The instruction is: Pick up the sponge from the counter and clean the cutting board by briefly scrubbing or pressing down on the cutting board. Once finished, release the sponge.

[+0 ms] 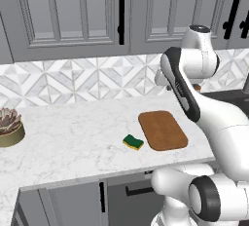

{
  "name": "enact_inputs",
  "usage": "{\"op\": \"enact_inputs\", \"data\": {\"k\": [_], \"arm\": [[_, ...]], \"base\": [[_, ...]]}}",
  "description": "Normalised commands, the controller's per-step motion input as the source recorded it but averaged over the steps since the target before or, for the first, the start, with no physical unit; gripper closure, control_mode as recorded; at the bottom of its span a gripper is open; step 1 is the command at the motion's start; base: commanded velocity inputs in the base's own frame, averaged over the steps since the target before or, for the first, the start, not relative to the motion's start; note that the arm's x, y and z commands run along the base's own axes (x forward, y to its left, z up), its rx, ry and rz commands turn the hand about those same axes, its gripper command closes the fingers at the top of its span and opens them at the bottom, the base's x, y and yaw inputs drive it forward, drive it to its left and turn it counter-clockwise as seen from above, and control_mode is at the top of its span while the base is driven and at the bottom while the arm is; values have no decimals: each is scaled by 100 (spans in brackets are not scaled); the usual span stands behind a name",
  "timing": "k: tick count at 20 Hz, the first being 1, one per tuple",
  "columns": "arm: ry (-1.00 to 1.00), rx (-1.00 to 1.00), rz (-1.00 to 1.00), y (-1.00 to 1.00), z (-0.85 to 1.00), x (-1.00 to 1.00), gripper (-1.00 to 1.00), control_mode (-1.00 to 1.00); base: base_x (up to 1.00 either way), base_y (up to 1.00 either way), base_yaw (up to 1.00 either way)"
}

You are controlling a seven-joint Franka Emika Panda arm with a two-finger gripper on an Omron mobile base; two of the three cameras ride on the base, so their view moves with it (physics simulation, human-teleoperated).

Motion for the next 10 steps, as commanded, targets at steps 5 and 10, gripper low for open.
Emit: {"op": "enact_inputs", "data": {"k": [5,10], "arm": [[9,-2,1,7,-16,62,-100,-100],[6,-16,30,57,-57,96,-100,-100]], "base": [[0,0,0],[0,0,0]]}}
